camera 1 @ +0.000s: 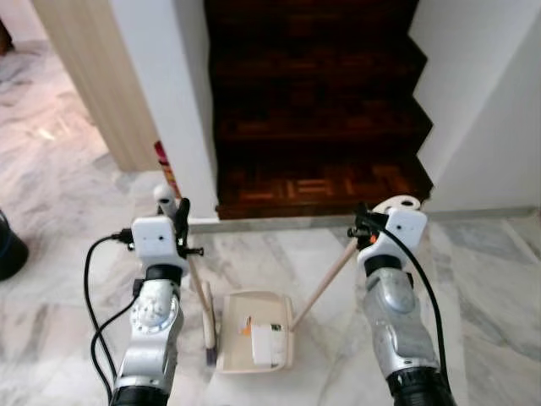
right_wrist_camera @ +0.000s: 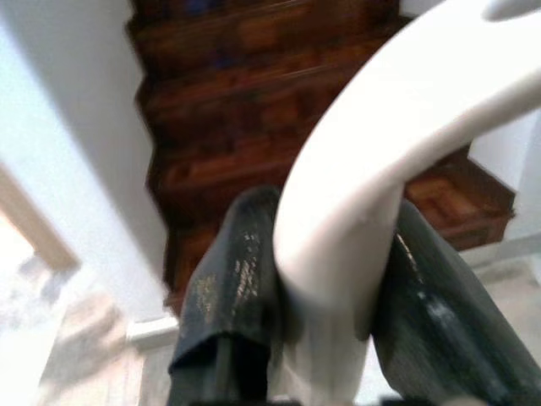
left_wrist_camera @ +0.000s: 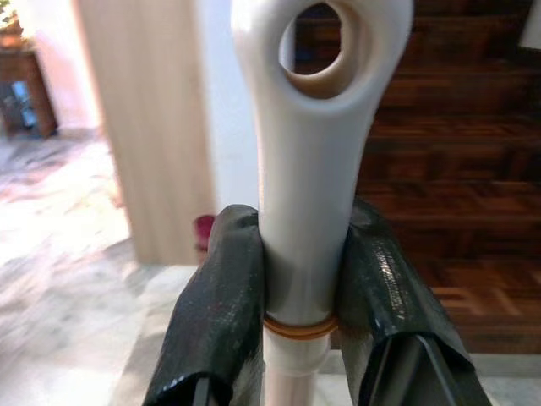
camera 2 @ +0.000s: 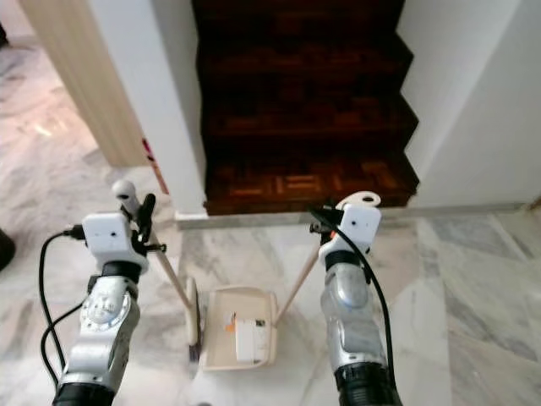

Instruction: Sweep floor

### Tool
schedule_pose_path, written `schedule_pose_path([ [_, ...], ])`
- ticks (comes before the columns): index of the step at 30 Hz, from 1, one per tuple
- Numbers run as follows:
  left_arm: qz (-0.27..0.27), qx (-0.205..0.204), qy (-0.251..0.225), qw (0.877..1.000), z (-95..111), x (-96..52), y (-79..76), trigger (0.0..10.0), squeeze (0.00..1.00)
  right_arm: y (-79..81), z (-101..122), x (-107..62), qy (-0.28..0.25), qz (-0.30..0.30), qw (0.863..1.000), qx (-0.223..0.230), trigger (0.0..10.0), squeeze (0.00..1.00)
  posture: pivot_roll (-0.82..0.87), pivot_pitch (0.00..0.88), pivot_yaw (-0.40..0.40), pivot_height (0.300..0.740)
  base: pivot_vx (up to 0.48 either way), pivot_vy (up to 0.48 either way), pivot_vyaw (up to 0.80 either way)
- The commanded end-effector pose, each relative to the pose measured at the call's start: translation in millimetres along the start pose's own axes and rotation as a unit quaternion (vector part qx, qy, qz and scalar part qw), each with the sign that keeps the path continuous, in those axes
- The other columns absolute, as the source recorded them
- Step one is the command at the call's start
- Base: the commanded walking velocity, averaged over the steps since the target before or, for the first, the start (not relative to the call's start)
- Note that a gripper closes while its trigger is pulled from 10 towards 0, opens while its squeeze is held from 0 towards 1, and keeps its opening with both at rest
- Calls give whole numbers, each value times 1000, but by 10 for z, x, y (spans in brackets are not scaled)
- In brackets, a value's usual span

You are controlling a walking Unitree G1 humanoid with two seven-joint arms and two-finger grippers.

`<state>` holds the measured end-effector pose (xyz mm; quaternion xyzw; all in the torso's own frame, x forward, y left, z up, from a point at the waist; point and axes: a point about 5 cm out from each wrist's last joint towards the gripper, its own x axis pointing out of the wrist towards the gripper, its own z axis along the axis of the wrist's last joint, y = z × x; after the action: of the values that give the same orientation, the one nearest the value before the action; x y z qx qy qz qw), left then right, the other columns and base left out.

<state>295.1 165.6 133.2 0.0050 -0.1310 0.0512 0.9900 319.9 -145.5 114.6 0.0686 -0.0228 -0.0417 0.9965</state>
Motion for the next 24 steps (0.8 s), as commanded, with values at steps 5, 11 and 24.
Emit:
schedule_pose_path([
  [5,0,-1,-22,1000,104,43,-1,10000,0,35,120,24,-25,4,1000,6,10000,0,86,103,31,740,0,325,0],
  [11,0,-1,-21,1000,100,36,-3,10000,0,37,124,21,-26,5,1000,5,10000,0,86,103,31,740,0,323,0],
  [24,0,0,-21,1000,105,37,-4,10000,0,54,127,18,-25,9,1000,6,10000,0,84,106,32,740,0,325,0],
])
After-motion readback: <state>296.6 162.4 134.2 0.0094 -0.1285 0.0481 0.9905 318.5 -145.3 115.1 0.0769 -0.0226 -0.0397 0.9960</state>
